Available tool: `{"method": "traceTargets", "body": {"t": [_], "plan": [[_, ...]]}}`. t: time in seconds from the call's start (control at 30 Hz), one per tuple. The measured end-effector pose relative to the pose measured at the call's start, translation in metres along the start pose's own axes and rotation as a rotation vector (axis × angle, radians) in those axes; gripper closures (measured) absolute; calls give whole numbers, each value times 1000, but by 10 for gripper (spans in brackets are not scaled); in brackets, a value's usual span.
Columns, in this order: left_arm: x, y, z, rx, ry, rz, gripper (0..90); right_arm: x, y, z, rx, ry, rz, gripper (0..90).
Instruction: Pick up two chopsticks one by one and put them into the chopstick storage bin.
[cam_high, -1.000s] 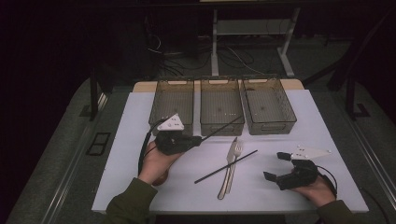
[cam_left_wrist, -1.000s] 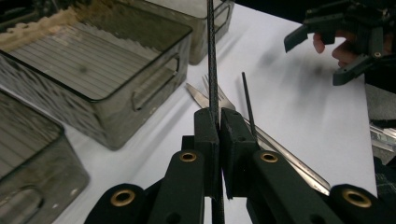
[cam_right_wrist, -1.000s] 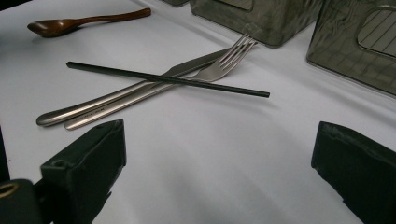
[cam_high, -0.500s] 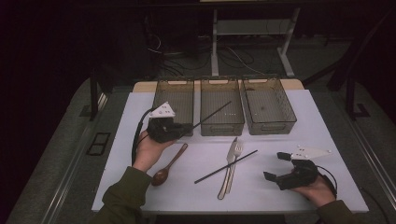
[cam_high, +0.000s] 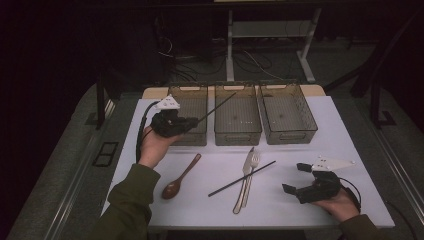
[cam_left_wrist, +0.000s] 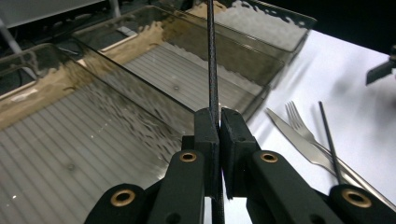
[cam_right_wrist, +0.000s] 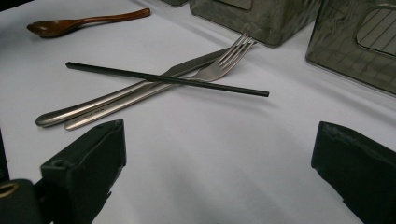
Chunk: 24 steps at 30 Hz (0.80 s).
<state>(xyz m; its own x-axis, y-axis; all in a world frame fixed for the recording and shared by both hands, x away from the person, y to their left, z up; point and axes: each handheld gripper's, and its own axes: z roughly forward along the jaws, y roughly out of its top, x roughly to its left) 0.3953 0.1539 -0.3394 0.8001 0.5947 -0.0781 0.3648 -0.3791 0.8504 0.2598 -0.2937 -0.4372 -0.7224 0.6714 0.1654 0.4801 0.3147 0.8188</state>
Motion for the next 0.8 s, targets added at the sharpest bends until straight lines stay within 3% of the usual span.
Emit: {"method": "traceTargets", "body": {"t": [0.4,0.8], "plan": [[33,6,1,8,101,-43,850,0,0,-1,0,-2,0,27],[61,0,17,69,189,-108,849,-1,0,-1,-2,0,2,27]]}}
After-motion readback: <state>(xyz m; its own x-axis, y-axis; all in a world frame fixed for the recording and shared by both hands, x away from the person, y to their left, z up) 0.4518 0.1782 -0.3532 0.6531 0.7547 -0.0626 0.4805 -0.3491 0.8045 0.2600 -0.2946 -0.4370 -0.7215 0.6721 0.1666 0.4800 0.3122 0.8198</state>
